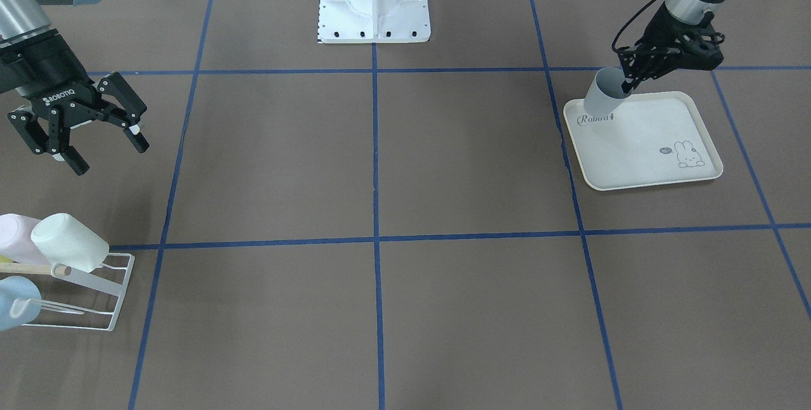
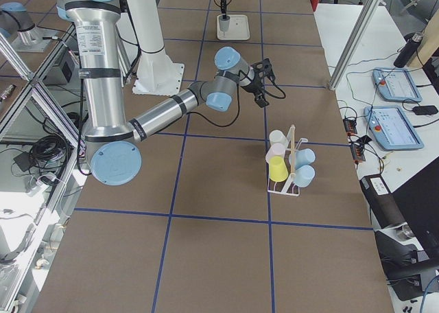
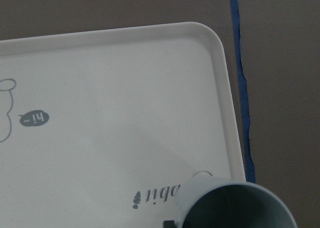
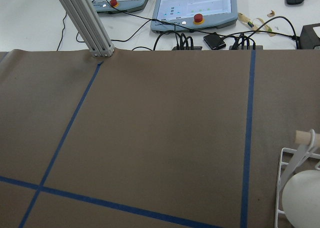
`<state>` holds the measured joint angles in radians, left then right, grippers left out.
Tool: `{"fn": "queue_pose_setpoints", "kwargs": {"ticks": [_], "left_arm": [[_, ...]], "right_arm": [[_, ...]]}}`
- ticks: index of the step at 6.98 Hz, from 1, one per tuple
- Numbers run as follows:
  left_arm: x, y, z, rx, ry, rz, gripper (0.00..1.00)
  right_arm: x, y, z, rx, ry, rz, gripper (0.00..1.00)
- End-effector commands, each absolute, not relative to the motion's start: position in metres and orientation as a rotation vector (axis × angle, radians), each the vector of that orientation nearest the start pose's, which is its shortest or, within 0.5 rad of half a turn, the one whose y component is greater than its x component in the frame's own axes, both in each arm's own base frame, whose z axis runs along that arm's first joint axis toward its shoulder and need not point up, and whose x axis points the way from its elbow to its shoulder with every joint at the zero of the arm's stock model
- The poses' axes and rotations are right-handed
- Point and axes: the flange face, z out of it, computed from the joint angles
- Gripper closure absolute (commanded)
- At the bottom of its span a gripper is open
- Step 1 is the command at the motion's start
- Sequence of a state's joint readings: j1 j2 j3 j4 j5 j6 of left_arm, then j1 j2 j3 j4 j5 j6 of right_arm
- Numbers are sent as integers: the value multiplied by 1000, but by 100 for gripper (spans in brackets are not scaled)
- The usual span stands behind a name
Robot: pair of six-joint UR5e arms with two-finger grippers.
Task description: Transfer IKEA cup to right arm and place on rack
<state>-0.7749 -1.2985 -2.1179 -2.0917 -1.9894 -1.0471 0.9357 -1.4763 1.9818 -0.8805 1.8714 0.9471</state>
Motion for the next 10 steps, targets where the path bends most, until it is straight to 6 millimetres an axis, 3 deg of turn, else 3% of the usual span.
{"fn": "queue_pose_setpoints", "kwargs": {"ticks": [1, 2, 3, 5, 7, 10], "left_arm": [[187, -392, 407, 241, 866, -210, 100], [183, -414, 386, 300, 876, -341, 100], [191, -438, 366, 347, 891, -497, 100], [215, -477, 323, 337, 993, -784, 100], [244, -480, 288, 267, 1112, -963, 100], [287, -451, 249, 147, 1446, -1154, 100]], "right_arm": [[-221, -474, 323, 645, -1062, 119, 0], [-227, -479, 307, 618, -1113, 182, 0], [-243, -480, 287, 582, -1174, 231, 0], [-292, -487, 228, 502, -1315, 333, 0], [-331, -480, 185, 463, -1426, 440, 0], [-359, -468, 194, 398, -1706, 532, 0]]}}
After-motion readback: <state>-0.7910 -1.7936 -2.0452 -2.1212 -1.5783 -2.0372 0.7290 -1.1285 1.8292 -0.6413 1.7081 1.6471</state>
